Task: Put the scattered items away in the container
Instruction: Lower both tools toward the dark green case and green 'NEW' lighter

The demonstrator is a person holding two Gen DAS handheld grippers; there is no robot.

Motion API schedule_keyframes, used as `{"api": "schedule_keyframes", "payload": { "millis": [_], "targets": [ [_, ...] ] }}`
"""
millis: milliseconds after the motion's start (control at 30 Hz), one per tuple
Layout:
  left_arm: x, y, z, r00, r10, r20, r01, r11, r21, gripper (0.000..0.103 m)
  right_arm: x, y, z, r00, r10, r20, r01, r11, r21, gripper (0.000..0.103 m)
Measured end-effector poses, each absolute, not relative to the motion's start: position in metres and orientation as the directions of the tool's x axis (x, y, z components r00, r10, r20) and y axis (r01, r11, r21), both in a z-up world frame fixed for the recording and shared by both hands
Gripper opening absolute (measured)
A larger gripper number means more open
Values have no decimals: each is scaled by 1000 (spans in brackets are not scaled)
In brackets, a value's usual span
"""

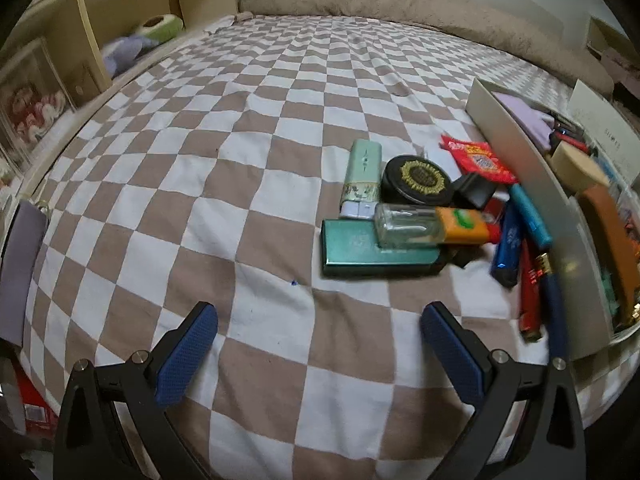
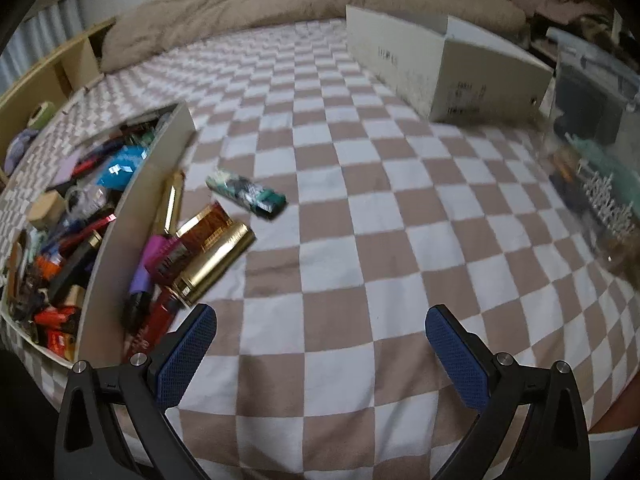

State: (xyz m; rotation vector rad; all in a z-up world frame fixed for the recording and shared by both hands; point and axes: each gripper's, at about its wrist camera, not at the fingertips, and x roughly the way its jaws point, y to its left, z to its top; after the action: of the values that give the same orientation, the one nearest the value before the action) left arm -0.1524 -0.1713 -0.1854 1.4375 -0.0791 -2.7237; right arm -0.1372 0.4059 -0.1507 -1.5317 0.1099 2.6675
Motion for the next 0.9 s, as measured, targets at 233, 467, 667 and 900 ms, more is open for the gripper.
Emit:
{"api": "schedule_keyframes", "payload": {
  "millis": [233, 467, 667, 900],
  "targets": [
    [-156, -165, -190, -548, -124, -827, 23, -991, 133, 103, -145, 394, -169, -395, 38, -918, -52, -998, -19, 103],
    [-163, -165, -189, -543, -94, -834, 2, -994, 111, 103, -146, 394, -177, -350, 55, -935, -42, -998, -43, 103],
    [-173, -152, -190, -527, -25, -850, -82, -993, 81, 103, -144, 395, -180, -330, 61, -942, -40, -998, -50, 103],
    [-190, -158, -191, -526, 11, -850, -57, -998, 23, 103, -141, 397, -182, -317, 64, -946, -42, -998, -53, 103]
  ]
}}
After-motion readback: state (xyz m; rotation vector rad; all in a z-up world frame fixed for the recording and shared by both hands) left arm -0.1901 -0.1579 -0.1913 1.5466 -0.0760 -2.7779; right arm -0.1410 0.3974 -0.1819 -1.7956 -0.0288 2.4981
